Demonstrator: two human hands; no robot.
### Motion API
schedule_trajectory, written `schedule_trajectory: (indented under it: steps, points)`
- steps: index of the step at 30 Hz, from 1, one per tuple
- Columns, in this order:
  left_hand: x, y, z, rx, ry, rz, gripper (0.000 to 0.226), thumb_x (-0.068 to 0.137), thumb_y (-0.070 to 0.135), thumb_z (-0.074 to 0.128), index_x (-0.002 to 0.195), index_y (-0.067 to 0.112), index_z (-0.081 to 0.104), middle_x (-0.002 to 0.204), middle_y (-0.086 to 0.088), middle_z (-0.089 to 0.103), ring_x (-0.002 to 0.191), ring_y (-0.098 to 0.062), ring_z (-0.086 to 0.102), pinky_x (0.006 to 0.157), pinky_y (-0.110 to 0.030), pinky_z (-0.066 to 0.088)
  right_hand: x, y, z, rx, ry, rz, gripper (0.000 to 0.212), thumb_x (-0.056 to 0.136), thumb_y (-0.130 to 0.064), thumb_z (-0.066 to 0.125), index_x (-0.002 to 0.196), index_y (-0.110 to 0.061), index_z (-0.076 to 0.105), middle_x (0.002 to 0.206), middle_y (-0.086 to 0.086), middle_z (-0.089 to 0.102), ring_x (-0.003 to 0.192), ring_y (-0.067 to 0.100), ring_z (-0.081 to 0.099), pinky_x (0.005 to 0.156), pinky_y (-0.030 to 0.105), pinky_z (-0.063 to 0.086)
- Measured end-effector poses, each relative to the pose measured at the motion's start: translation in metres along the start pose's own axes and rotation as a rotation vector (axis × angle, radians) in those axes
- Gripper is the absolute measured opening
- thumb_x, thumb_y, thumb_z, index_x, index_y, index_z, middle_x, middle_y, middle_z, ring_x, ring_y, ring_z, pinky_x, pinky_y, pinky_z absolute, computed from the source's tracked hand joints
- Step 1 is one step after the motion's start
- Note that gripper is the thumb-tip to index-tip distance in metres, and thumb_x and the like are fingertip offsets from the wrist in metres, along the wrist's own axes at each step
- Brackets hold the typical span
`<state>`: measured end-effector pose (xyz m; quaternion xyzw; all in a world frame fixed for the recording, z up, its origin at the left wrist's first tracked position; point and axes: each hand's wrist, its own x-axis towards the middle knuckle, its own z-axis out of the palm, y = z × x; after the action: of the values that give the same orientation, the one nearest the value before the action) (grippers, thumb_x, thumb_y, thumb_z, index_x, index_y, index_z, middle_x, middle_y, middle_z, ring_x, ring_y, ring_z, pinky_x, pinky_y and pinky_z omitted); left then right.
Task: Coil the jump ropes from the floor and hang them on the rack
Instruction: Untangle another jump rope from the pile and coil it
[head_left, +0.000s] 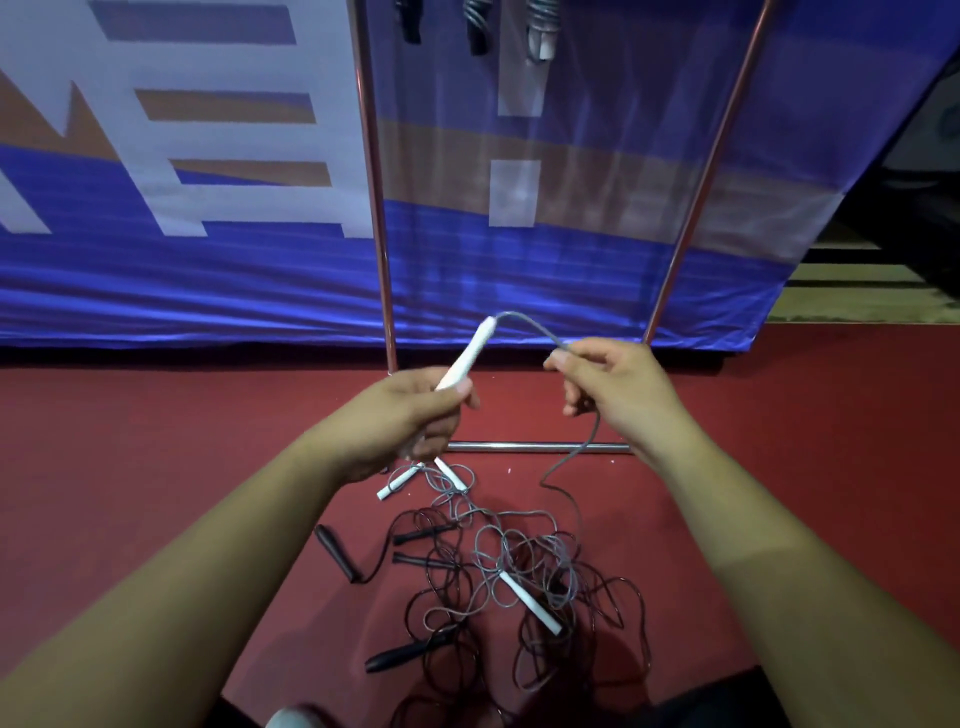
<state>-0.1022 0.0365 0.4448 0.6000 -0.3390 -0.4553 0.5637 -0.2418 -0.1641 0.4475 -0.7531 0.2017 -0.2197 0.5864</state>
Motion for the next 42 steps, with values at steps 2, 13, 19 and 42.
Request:
schedule_trajectory:
  steps: [2,13,19,42]
  points:
    - [0.003,0.008,0.004,-0.2,0.092,0.081,0.02,0.094,0.028,0.05,0.093,0.008,0.054,0.055,0.002,0.028,0.037,-0.006,0.024,0.039,-0.02,0.015,0.002,0.009,0.0,-0.106,-0.106,0.035,0.017,0.095,-0.015,0.063,0.08,-0.015,0.072,0.065,-0.001,0.067,0.06,0.007,0.062,0.058,0.02,0.05]
    - [-0.003,0.022,-0.028,-0.776,0.457,0.188,0.027,0.104,0.027,0.042,0.079,0.018,0.044,0.052,0.006,0.039,0.039,-0.005,0.034,0.039,-0.015,0.025,-0.006,0.055,-0.014,-0.383,-0.352,0.351,0.013,0.085,-0.02,0.076,0.083,-0.008,0.077,0.079,0.004,0.077,0.065,0.02,0.054,0.059,0.023,0.038]
    - [-0.016,0.027,0.006,0.092,0.313,0.071,0.009,0.098,0.009,0.056,0.106,0.005,0.06,0.101,-0.007,0.075,0.052,-0.015,0.06,0.038,-0.019,0.029,-0.018,0.001,0.006,-0.299,-0.445,0.193,0.009,0.079,-0.022,0.081,0.073,-0.016,0.079,0.06,0.004,0.068,0.058,0.012,0.056,0.064,0.026,0.046]
    - [-0.015,0.027,-0.032,0.472,0.822,-0.024,0.009,0.094,0.018,0.058,0.091,0.012,0.065,0.069,-0.009,0.068,0.055,-0.016,0.066,0.043,-0.023,0.036,-0.005,0.021,0.004,-0.505,-0.364,0.197,0.02,0.093,-0.021,0.067,0.074,-0.013,0.069,0.06,0.0,0.069,0.055,0.012,0.057,0.058,0.026,0.042]
